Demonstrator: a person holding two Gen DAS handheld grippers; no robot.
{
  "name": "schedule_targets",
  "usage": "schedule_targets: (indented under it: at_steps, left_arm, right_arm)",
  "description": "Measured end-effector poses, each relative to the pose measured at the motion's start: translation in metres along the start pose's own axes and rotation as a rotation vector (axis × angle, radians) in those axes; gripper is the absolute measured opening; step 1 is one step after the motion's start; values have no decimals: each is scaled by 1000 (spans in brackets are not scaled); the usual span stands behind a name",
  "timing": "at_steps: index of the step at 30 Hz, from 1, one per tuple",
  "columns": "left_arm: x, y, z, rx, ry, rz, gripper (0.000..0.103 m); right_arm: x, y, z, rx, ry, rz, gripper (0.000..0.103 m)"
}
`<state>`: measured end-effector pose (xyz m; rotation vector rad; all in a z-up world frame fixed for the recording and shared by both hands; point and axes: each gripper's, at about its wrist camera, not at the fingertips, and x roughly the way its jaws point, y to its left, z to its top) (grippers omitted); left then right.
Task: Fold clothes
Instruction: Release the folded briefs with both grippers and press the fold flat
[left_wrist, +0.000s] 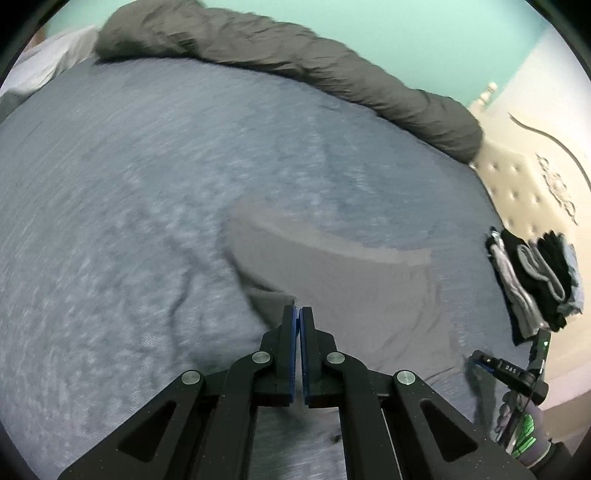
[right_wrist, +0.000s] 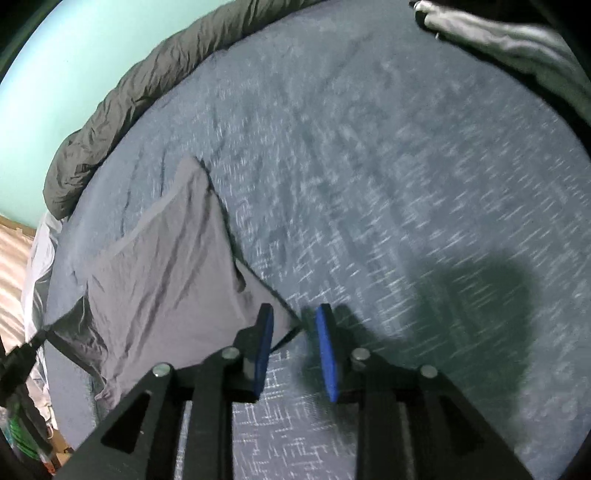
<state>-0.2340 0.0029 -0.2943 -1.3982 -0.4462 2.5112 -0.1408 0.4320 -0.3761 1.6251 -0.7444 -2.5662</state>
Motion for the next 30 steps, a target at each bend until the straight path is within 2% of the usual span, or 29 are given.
schedule_targets:
  at_steps: [3,8,13,15,18,20,21,23,26,29,30]
  left_arm:
    - [12,-44,13,52,4,-44,2]
    - [46,-138,18,157,37,-138,2]
    - [100,-230,-16,265,126,-226,2]
    - [132,-253,-40,293,203,-232,2]
    - [171,-258,-66,294,346,-197,3]
    - [175,-253,-73,290,388,-196,7]
    - [172,-249,-72,288,381,-193,10]
    - [158,-236,-63,270,351,-192,28]
    - [133,-209,-39,236,282,-189,32]
    - [119,-179,-20,232,228,-131,33]
    - [115,-169,-18,233,219,-115,33]
  right_arm:
    - [-12,-2,5,6,-24,44,24]
    - [-38,-14,8,12,-59,122,24]
    - [-47,-21,19,46,-81,174,24]
    - [-45,-23,20,52,-75,170,24]
    - [-38,-28,17,54,-55,162,24]
    - [-37,-27,18,56,-44,173,24]
    - [-35,-25,18,53,-39,180,24]
    - [-28,-18,17,42,-32,189,24]
    - [-19,-8,17,33,-25,199,24]
    - [-12,2,19,29,-18,211,25]
    - [-8,6,20,25,-14,213,29]
